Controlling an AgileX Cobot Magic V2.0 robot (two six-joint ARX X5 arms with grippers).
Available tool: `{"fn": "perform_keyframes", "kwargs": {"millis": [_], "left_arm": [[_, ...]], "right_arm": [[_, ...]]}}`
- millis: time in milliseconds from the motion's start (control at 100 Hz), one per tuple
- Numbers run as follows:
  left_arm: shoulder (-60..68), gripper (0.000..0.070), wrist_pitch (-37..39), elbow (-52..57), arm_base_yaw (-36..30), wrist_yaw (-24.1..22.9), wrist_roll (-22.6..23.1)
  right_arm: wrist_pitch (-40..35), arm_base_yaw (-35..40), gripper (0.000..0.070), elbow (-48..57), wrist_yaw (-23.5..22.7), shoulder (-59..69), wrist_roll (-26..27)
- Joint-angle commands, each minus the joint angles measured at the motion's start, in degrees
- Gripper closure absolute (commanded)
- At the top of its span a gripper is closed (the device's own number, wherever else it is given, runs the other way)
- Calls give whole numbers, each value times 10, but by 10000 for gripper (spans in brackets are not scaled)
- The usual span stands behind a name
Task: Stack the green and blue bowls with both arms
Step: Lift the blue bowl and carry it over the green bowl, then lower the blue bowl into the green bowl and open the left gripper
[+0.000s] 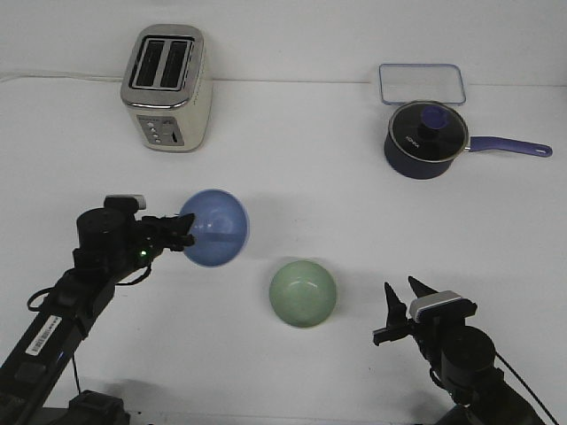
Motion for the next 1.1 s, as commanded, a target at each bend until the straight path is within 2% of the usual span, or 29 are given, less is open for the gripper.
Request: {"fn": "perform_keyframes", "kwargs": {"millis": [0,220,390,890,930,1030,1090], "left_arm": [[9,687,4,9,-43,0,-16],[57,687,9,9,-198,-63,-25],[105,687,36,9,-265,-93,-25],[184,681,74,9,-302,-95,-25],[185,646,78,9,-302,-92,-24],[185,398,98,9,-304,-87,-25],[185,321,106,10,-305,-87,-25]], "right_arm": [[3,4,394,4,2,3,0],[3,4,394,4,2,3,0],[3,4,394,4,0,3,0],[3,4,394,4,0,3,0],[3,4,394,4,0,3,0],[3,4,394,4,0,3,0],[3,4,394,4,0,3,0]]}}
